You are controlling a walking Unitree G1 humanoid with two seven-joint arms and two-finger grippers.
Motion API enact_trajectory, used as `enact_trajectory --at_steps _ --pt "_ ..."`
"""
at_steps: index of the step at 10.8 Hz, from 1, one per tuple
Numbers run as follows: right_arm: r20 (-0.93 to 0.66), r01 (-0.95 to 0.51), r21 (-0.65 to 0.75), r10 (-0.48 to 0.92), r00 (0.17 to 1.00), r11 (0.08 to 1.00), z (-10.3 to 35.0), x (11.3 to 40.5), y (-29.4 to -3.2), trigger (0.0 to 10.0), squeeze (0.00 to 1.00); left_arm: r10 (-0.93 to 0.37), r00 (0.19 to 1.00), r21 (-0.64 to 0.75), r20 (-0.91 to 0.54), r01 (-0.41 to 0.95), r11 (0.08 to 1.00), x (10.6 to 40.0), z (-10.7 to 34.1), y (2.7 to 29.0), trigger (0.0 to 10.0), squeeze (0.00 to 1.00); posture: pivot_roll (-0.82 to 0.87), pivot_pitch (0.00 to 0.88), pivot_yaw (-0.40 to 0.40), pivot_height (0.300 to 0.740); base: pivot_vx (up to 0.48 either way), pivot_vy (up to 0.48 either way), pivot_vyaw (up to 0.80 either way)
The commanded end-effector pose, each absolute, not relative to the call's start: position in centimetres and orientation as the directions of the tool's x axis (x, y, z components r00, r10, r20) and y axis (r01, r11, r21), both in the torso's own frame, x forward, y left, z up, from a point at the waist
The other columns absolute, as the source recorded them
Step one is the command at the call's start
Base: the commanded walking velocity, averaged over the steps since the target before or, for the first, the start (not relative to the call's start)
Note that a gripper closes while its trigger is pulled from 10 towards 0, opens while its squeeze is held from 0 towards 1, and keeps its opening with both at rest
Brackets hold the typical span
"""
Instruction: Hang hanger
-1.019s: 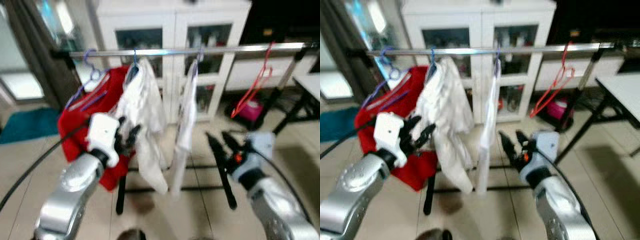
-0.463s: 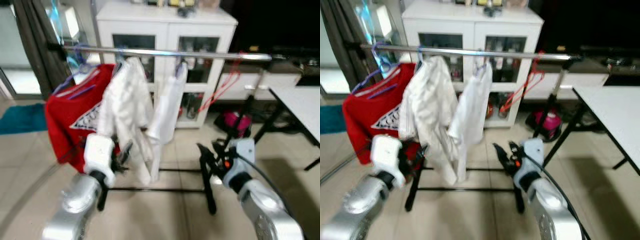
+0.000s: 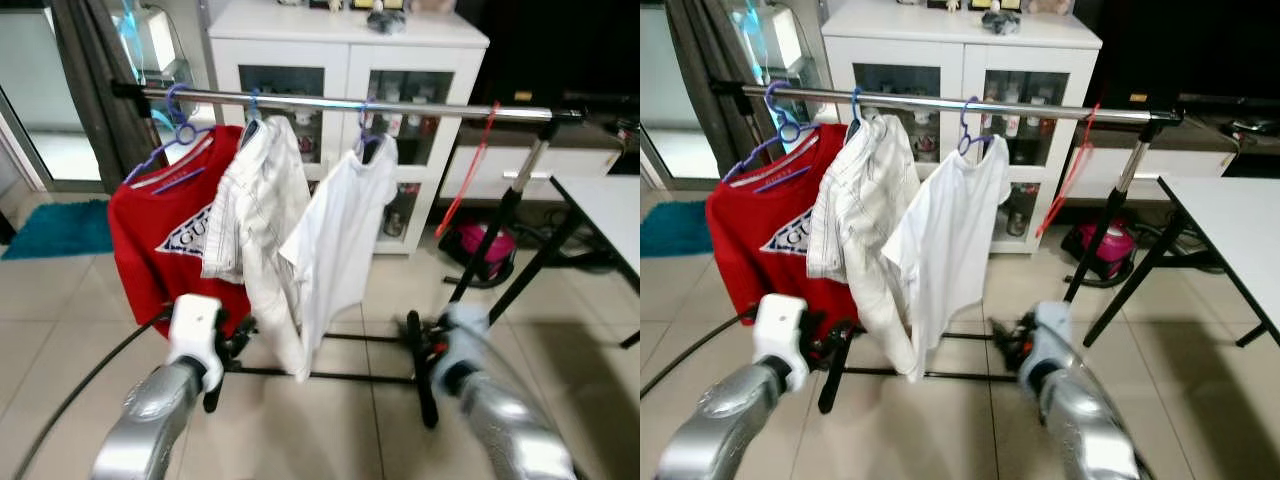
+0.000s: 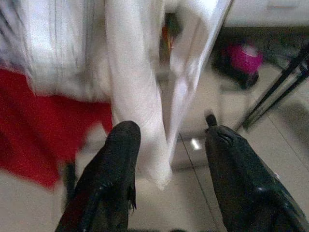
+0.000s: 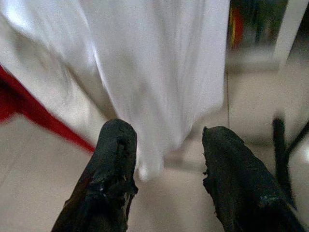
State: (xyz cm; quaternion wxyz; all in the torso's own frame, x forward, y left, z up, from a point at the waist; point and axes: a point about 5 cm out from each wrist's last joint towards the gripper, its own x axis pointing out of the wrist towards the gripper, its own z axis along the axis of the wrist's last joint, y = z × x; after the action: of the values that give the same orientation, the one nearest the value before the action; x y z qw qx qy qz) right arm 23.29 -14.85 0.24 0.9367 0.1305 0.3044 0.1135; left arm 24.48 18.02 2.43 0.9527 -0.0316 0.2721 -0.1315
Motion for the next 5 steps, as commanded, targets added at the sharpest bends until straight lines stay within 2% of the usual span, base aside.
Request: enact_trajectory --at_steps 1,2,3,4,5 --pt "-0.639 -0.065 0.298 0.249 0.728 0.952 -2.1 22.2 -15.6 10.0 0.00 -0.255 0.761 -0.189 -0.597 0.175 0.966 23.7 0.2 18.4 10.0 0.00 -0.03 0.000 -0.036 0.740 0.000 0.000 0.00" --pt "-0.776 -0.003 0.282 0.230 0.587 0.959 -5.5 20.5 -15.3 10.0 0.00 -0.233 0.645 -0.241 -0.727 0.078 0.967 22.6 -3.3 18.9 10.0 0.00 -0.03 0.000 -0.037 0.740 0.000 0.000 0.00" --pt "-0.872 -0.005 0.240 0.218 0.438 0.971 -7.6 18.4 -14.8 10.0 0.00 -0.218 0.510 -0.222 -0.832 0.055 0.974 19.9 -6.0 19.1 10.0 0.00 -0.04 0.016 -0.031 0.740 0.000 0.000 0.00" --pt "-0.916 0.002 0.221 0.207 0.345 0.975 -8.8 16.8 -14.5 10.0 0.00 -0.197 0.394 -0.167 -0.898 0.108 0.980 17.1 -7.8 19.1 10.0 0.00 -0.06 0.063 -0.024 0.740 0.000 0.000 0.00" --pt "-0.955 0.022 0.165 0.155 0.254 0.986 -9.7 15.1 -14.8 10.0 0.00 -0.195 0.323 -0.167 -0.926 0.112 0.980 15.0 -8.9 18.6 10.0 0.00 -0.07 0.088 -0.025 0.740 0.000 0.000 0.00"
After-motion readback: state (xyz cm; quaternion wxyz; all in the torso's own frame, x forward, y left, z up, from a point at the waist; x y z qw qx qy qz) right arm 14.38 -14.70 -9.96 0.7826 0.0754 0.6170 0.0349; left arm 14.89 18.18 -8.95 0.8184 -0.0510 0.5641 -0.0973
